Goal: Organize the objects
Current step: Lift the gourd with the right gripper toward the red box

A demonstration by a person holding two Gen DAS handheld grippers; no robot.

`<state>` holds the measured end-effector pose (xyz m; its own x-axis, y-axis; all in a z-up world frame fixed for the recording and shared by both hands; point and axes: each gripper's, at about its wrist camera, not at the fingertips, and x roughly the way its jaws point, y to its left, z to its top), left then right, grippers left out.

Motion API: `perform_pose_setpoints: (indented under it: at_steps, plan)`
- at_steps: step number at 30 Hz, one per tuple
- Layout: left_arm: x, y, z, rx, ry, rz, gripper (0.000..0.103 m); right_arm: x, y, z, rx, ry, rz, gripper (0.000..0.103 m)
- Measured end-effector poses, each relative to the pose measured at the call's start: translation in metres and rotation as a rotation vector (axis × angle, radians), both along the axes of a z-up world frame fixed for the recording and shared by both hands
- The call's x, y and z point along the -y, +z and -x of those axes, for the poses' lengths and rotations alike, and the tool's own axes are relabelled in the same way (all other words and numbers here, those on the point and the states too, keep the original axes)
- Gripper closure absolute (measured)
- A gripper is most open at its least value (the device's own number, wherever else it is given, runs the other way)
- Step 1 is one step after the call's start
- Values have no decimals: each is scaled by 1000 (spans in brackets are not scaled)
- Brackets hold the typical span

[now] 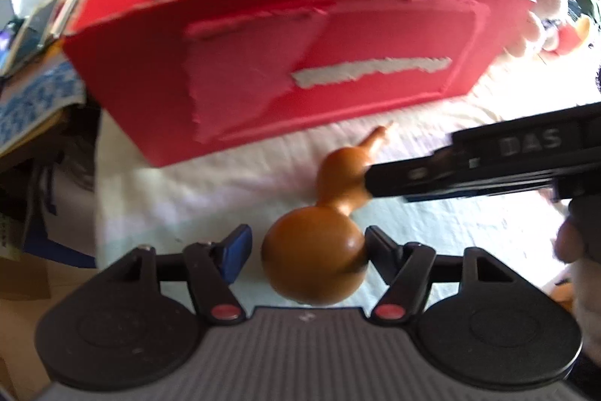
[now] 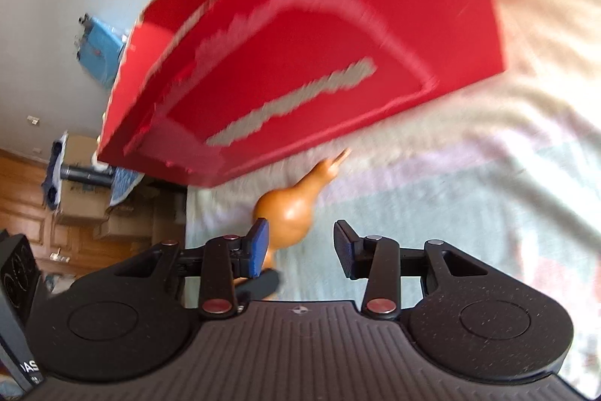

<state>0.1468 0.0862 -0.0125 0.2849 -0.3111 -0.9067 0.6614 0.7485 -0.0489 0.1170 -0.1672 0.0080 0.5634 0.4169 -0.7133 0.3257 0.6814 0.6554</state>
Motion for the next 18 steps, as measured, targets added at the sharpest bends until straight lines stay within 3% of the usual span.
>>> perform_pose_setpoints:
  at_steps: [3, 9, 12, 14, 18]
  plan:
    - [-7, 8, -2, 48, 26, -6, 32, 7, 9, 4, 62, -25, 12, 62]
    - [-21, 20, -1, 78, 30, -16, 36, -12, 16, -18, 156, 64, 99, 71]
    - [-27, 24, 6, 73, 15, -13, 36, -16, 9, -28, 149, 107, 114, 71]
    - [-34, 25, 12, 39, -3, -6, 37, -15, 1, -30, 119, 116, 113, 71]
    - [-42, 17, 18, -106, -33, 50, 39, -5, -8, -19, 76, 94, 46, 70]
